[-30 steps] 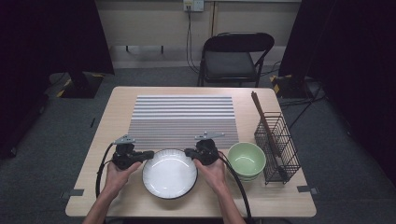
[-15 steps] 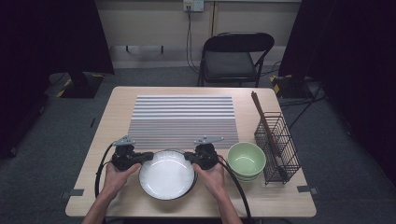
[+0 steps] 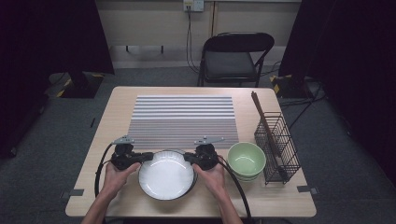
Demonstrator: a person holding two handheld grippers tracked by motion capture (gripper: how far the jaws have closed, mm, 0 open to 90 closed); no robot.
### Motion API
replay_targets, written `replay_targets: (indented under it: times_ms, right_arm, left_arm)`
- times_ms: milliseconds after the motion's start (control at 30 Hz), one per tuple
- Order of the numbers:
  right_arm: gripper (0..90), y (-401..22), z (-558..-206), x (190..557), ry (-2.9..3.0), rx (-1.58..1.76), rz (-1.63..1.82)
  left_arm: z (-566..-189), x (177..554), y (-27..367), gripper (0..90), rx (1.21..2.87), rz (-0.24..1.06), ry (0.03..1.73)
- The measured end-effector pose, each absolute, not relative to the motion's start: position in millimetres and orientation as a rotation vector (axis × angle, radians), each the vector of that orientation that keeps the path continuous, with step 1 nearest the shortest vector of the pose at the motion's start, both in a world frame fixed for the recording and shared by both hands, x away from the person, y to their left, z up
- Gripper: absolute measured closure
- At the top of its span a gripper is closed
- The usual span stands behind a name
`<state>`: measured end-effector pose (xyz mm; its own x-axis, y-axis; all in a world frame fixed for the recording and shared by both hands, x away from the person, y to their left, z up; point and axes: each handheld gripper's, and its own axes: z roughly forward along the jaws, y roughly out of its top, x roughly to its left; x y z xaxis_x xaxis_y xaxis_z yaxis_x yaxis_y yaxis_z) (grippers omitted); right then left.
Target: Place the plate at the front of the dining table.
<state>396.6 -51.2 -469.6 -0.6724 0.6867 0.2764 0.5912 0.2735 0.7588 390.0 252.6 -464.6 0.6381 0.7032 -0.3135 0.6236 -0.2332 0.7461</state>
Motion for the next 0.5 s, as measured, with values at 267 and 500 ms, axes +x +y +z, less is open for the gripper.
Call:
replay_targets:
  times_ms: [267, 500]
  right_arm:
    - [78.7, -52, -476, 391, 2.435, 1.248, 1.362]
    - [77.2, -47, -481, 390, 2.437, 1.313, 1.376]
  left_arm:
    - [-464, 388, 255, 86.3, 1.925, 0.105, 1.054]
    - [-464, 385, 259, 86.3, 1.902, 0.099, 1.068]
